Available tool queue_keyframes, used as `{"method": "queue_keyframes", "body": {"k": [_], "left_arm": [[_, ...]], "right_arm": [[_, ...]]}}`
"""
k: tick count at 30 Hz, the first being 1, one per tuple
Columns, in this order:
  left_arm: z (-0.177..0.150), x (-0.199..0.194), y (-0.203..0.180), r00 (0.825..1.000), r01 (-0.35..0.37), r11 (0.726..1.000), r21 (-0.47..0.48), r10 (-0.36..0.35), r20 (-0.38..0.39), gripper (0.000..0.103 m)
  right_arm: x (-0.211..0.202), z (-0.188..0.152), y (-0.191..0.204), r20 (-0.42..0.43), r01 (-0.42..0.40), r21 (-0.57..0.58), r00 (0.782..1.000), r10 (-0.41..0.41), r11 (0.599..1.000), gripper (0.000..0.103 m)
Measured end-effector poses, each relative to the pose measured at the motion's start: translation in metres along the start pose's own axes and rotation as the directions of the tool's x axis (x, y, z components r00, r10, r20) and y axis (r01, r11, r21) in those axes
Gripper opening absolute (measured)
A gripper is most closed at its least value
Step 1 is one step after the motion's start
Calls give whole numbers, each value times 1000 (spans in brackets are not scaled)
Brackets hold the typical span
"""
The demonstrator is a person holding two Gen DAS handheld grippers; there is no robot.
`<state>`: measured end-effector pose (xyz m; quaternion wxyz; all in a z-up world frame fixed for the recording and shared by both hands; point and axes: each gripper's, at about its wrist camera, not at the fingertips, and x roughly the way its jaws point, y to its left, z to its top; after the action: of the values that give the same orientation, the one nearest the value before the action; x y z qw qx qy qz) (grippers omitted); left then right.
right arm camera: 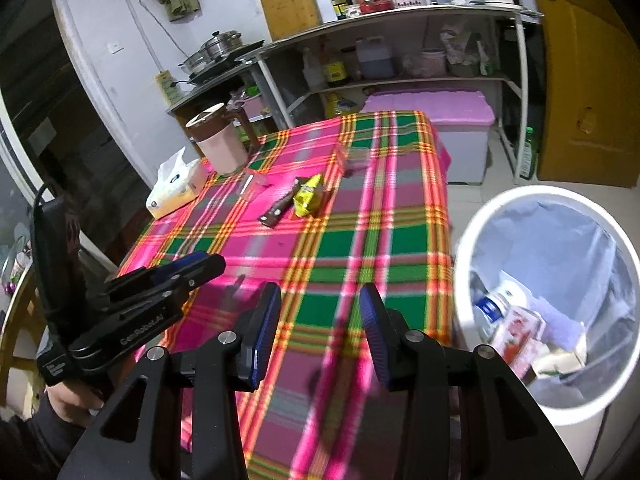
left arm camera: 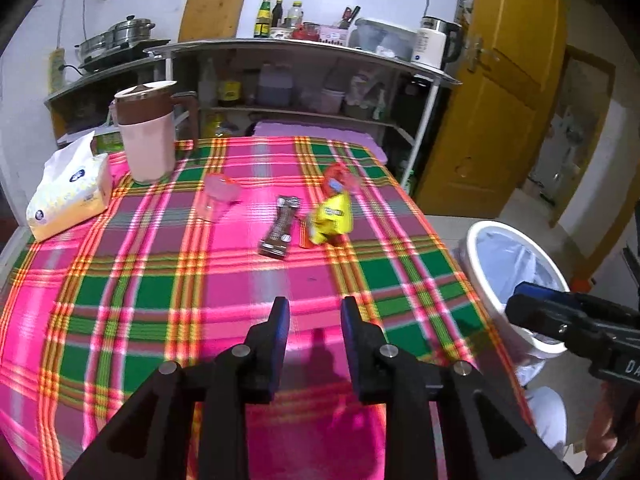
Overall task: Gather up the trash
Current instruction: 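Move both open tools back toward the brown wrapper and yellow snack packet, then grasp the brown chocolate wrapper with the left tool while the right tool grasps the yellow packet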
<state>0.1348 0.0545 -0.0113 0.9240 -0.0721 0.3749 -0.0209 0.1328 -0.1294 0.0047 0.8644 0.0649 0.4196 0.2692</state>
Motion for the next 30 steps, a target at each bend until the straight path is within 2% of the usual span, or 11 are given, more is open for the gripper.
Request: {"method": "queue_keyframes", "body": {"k": [5, 14, 26, 30], "left_arm": [[9, 16, 18, 1000, -19, 1000, -2, 19, -17, 27], [27, 40, 32, 999, -10, 999, 32, 11, -36, 27], [39, 62, 56, 998, -10, 1000, 15, 11, -57, 27], [44, 69, 58, 998, -6, 1000, 16, 7, -61, 32]], "right_arm": [[24, 14, 6, -25, -12, -1, 1000, 12, 1000, 42], [66, 46, 11, -53, -14, 4, 999, 14, 1000, 42], [140, 82, 9, -110, -18, 39, 994, 22, 999, 42], [158, 88, 6, -125, -19, 52, 992, 26, 998, 42]]}}
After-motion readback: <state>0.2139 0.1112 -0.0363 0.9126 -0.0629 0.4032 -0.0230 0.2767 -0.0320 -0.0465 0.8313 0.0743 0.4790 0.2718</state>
